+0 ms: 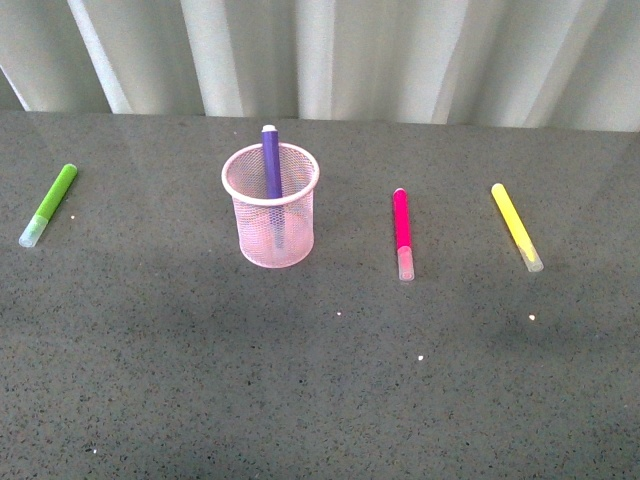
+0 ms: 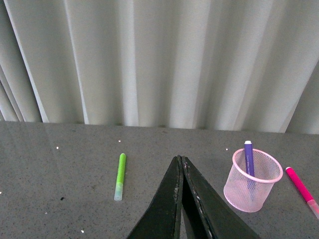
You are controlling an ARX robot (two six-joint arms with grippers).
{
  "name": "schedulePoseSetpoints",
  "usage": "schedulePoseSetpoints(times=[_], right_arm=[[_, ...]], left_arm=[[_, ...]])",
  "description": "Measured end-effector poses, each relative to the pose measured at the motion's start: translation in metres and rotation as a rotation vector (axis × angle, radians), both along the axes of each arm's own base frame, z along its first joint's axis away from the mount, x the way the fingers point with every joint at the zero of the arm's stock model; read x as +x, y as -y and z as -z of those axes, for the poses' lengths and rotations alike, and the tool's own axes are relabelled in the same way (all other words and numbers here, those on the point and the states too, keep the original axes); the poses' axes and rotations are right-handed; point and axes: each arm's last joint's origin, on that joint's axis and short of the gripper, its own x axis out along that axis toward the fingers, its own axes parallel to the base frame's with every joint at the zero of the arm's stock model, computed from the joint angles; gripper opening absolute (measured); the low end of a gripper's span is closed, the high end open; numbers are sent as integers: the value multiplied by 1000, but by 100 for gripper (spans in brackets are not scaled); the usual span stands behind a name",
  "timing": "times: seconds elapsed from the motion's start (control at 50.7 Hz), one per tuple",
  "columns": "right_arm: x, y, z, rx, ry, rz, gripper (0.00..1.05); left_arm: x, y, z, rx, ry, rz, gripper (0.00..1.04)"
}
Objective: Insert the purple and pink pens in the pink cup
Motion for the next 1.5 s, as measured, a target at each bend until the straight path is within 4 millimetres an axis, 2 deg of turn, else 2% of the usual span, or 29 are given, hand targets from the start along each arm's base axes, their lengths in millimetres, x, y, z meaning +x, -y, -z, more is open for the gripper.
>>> schedulePoseSetpoints(times=[0.178, 0.434, 0.789, 0.907, 0.967, 1.006, 1.124, 1.263, 1.322, 1.499], right_arm=[[0, 0, 0, 0, 0, 0, 98], [0, 0, 0, 0, 0, 0, 98], [0, 0, 0, 0, 0, 0, 98], [0, 0, 0, 0, 0, 0, 98], [1, -1, 1, -23, -113, -71, 98], [6, -3, 1, -30, -227, -108, 98], [29, -13, -10, -24, -305, -170, 98], [75, -39, -29, -4, -373, -191, 98], [99, -51, -26, 37, -491, -158, 98], [160, -82, -3, 89, -684, -70, 98]], left_arm=[[-10, 0, 3, 0, -6, 0, 4], [-10, 0, 3, 0, -6, 0, 4], [-10, 0, 3, 0, -6, 0, 56], [-10, 0, 3, 0, -6, 0, 83], [-10, 0, 3, 0, -6, -1, 94], [-10, 0, 3, 2, -6, 0, 100], [-10, 0, 3, 2, -6, 0, 98], [-10, 0, 3, 2, -6, 0, 98], [-10, 0, 3, 2, -6, 0, 98], [-10, 0, 3, 2, -6, 0, 98]])
